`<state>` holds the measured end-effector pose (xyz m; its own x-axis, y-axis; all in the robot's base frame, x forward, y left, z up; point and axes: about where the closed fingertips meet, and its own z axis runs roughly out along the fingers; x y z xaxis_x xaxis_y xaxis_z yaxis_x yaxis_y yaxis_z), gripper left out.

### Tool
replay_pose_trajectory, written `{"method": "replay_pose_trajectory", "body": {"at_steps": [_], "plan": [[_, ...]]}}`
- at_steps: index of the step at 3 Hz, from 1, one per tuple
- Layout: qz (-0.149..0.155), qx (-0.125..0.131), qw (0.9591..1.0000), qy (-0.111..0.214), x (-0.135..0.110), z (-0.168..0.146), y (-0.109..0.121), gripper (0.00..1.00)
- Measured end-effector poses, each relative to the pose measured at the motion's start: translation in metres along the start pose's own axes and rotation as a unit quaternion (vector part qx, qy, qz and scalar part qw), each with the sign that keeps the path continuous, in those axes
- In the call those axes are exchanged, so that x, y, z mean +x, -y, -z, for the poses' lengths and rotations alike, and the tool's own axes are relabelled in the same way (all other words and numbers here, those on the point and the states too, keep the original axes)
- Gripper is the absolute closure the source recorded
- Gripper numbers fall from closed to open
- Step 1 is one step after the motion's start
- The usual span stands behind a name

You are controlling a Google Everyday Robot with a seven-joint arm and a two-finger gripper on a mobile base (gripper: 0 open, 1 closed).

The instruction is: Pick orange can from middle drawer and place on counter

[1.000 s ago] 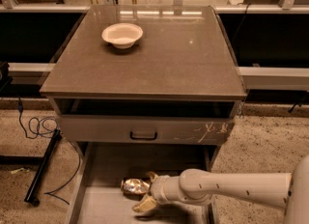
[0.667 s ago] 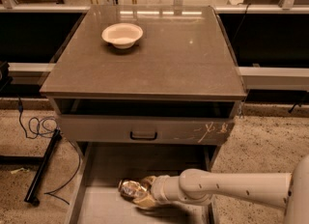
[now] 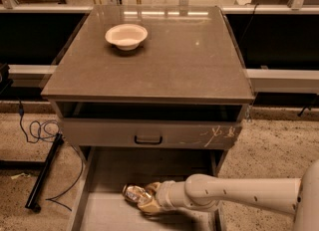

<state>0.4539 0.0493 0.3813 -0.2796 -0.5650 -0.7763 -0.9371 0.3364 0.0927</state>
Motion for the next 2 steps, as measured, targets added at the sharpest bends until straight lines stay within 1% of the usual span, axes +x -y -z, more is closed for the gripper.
{"method": "replay_pose_trajectory", "body": {"at_steps": [1,2], "plan": [[0.000,0.000,1.0000,0.000,0.0000,0.0000,0.0000,1.00],[0.000,0.000,1.0000,0.000,0.0000,0.0000,0.0000,1.00]]}}
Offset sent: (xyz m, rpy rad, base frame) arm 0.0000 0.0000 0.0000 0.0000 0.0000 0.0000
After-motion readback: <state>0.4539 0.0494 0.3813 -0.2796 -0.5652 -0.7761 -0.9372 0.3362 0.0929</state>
